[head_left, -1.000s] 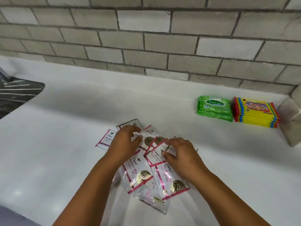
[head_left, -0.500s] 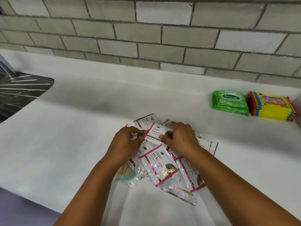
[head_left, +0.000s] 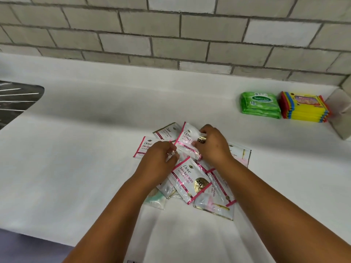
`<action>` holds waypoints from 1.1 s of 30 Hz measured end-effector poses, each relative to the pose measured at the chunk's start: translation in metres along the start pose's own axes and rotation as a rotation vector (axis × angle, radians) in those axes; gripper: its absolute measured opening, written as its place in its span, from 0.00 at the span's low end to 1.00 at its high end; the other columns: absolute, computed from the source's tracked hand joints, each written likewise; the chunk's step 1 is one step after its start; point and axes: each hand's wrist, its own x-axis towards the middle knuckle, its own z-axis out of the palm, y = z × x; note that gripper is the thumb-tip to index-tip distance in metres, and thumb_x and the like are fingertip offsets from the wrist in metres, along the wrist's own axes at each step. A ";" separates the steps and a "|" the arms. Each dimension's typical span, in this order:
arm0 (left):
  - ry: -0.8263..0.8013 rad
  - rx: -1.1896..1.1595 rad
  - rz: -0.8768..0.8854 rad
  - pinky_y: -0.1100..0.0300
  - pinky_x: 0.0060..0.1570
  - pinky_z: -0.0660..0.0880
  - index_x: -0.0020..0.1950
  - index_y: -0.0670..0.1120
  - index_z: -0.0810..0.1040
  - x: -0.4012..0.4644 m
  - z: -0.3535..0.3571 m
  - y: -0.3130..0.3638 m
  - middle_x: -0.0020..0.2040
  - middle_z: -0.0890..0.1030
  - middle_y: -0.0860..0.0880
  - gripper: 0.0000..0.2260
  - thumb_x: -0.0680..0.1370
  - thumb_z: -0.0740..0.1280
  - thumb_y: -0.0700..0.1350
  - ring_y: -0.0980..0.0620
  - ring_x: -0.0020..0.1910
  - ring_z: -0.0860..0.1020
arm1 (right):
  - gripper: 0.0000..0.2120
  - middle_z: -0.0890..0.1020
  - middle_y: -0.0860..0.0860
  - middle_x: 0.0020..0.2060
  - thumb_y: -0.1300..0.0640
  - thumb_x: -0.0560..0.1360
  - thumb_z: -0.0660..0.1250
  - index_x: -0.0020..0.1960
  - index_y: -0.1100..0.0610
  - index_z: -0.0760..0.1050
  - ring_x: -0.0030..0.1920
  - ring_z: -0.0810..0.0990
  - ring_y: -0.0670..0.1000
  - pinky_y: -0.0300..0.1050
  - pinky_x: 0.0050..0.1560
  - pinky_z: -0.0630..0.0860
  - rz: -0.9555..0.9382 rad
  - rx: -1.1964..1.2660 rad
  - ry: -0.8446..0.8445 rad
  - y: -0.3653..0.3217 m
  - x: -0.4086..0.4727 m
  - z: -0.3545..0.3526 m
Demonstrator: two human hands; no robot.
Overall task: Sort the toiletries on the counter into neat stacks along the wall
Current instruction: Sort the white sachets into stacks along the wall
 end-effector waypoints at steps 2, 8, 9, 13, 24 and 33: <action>-0.057 0.028 0.006 0.62 0.45 0.75 0.57 0.50 0.77 -0.003 0.004 0.002 0.53 0.79 0.51 0.14 0.76 0.69 0.55 0.56 0.47 0.78 | 0.15 0.78 0.52 0.47 0.57 0.74 0.72 0.58 0.57 0.72 0.36 0.75 0.43 0.29 0.27 0.67 0.035 0.195 0.042 0.004 -0.005 -0.010; -0.196 0.384 -0.059 0.50 0.65 0.72 0.71 0.53 0.70 -0.012 0.021 0.016 0.70 0.71 0.51 0.36 0.67 0.72 0.66 0.49 0.68 0.70 | 0.11 0.84 0.52 0.42 0.57 0.72 0.74 0.50 0.51 0.73 0.34 0.84 0.50 0.48 0.34 0.82 0.169 0.562 0.091 0.034 -0.027 -0.038; -0.202 0.403 -0.077 0.50 0.65 0.72 0.71 0.54 0.69 -0.012 0.023 0.019 0.70 0.72 0.51 0.36 0.67 0.73 0.65 0.49 0.68 0.71 | 0.11 0.84 0.52 0.42 0.57 0.72 0.74 0.49 0.51 0.73 0.36 0.85 0.52 0.53 0.37 0.83 0.191 0.609 0.092 0.041 -0.031 -0.041; -0.216 0.335 -0.193 0.50 0.59 0.76 0.67 0.52 0.72 -0.011 0.025 0.031 0.61 0.79 0.51 0.33 0.66 0.77 0.60 0.49 0.59 0.78 | 0.11 0.85 0.54 0.44 0.60 0.71 0.75 0.49 0.53 0.75 0.40 0.86 0.53 0.55 0.44 0.83 0.242 0.762 0.075 0.062 -0.042 -0.053; -0.158 0.151 -0.228 0.62 0.33 0.68 0.48 0.49 0.70 -0.005 0.015 0.046 0.44 0.75 0.51 0.16 0.70 0.77 0.47 0.55 0.38 0.73 | 0.10 0.86 0.57 0.44 0.65 0.70 0.74 0.49 0.58 0.80 0.42 0.86 0.57 0.55 0.46 0.82 0.301 1.008 -0.039 0.077 -0.055 -0.056; -0.101 -0.380 -0.274 0.51 0.52 0.78 0.54 0.51 0.74 0.014 -0.003 0.054 0.52 0.83 0.47 0.10 0.77 0.68 0.39 0.47 0.50 0.82 | 0.07 0.86 0.58 0.43 0.66 0.71 0.72 0.46 0.57 0.81 0.42 0.82 0.59 0.52 0.46 0.77 0.388 1.151 0.015 0.097 -0.032 -0.083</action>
